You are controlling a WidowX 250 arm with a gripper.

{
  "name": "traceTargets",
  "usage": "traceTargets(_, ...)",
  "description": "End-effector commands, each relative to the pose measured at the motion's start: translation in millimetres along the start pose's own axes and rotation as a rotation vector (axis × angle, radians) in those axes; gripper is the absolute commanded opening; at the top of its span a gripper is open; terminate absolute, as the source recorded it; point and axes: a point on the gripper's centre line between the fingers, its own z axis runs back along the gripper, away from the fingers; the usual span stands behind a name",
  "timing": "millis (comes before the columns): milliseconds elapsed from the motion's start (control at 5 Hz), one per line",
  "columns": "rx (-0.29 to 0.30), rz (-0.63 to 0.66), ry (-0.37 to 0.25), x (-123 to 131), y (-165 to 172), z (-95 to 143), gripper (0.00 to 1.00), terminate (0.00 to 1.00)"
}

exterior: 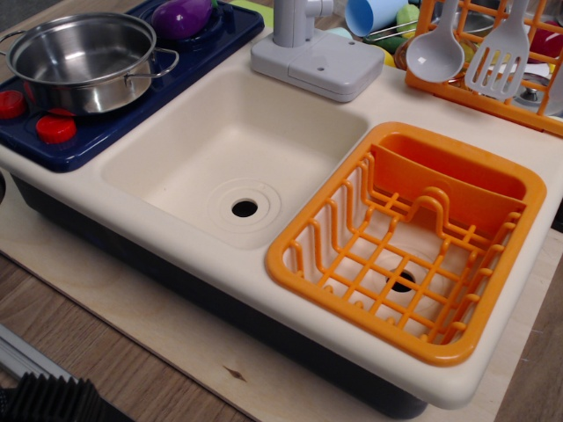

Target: Put eggplant into pan

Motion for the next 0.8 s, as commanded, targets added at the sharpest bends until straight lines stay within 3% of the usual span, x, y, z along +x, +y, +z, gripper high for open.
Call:
traceTargets(0,0.000,0.000,0.000,0.0,0.0,0.0,1.00,0.00)
traceTargets(600,-0.060,-0.024,-0.048,25.9,13.4,-39.5,1.00,0.00)
